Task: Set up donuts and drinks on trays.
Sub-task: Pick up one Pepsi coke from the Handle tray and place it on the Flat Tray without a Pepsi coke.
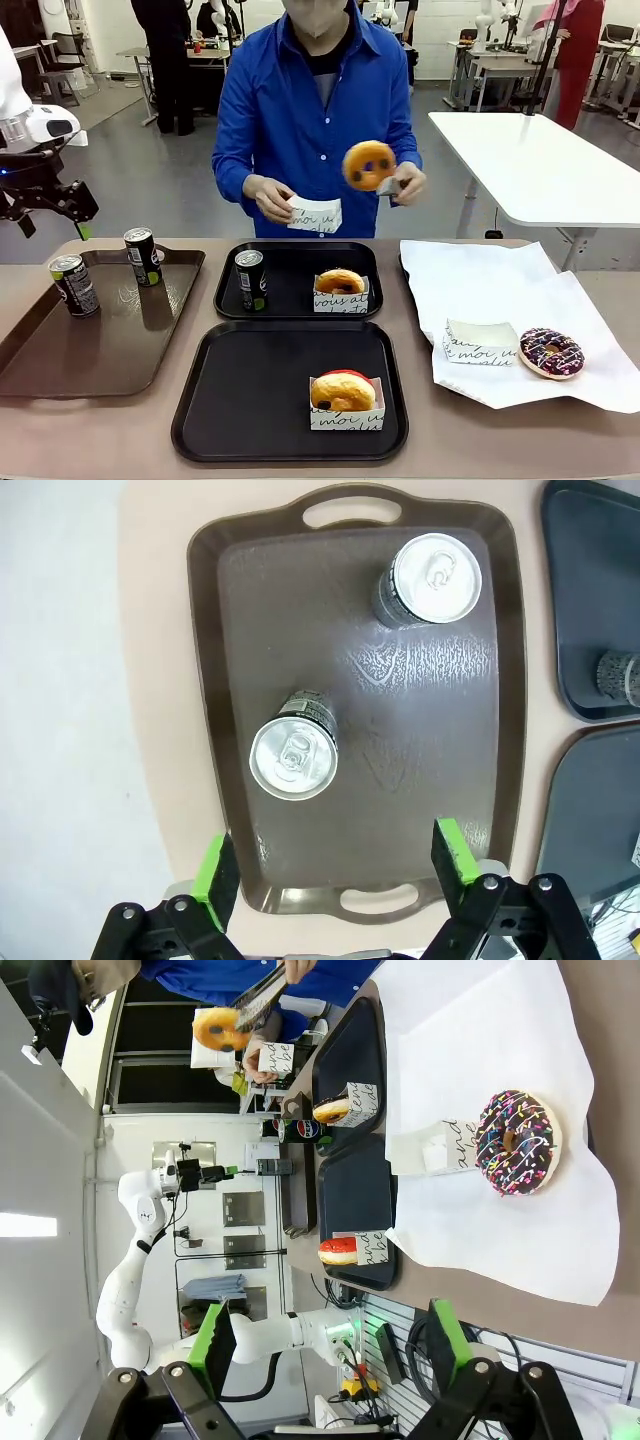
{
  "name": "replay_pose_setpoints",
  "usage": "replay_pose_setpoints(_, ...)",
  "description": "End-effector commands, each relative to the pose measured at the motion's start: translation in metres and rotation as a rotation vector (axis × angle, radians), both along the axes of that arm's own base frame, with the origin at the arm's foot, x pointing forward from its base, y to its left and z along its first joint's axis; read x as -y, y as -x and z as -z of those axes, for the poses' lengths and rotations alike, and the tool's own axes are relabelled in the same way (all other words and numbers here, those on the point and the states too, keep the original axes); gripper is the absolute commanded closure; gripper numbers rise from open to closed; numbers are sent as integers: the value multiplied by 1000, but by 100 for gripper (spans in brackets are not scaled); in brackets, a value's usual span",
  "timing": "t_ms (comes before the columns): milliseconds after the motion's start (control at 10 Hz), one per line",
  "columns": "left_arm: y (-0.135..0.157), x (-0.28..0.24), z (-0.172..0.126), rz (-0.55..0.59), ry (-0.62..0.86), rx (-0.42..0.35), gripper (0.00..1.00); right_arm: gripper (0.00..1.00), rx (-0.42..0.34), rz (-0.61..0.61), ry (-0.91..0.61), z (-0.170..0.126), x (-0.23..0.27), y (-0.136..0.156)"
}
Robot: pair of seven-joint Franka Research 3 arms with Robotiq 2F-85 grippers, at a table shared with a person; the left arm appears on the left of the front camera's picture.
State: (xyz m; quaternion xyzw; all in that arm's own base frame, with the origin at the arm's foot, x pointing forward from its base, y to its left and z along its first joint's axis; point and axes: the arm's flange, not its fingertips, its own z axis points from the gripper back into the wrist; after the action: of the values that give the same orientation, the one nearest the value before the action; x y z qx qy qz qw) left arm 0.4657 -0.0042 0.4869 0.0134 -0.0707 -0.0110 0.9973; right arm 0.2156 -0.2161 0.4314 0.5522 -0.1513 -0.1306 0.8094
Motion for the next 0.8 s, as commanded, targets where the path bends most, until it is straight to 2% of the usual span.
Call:
replay_pose_setpoints(0, -3, -6, 3, -16, 7, -6, 0, 0, 12, -5, -13, 0, 0, 2)
replay_pose_setpoints(600, -1, -4, 3, -8, 2, -6, 0, 0, 12, -5, -13, 0, 0, 2)
replay_pose_setpoints(700, -12, -15, 10, 9, 27, -9, 0, 0, 12, -5, -13, 0, 0, 2)
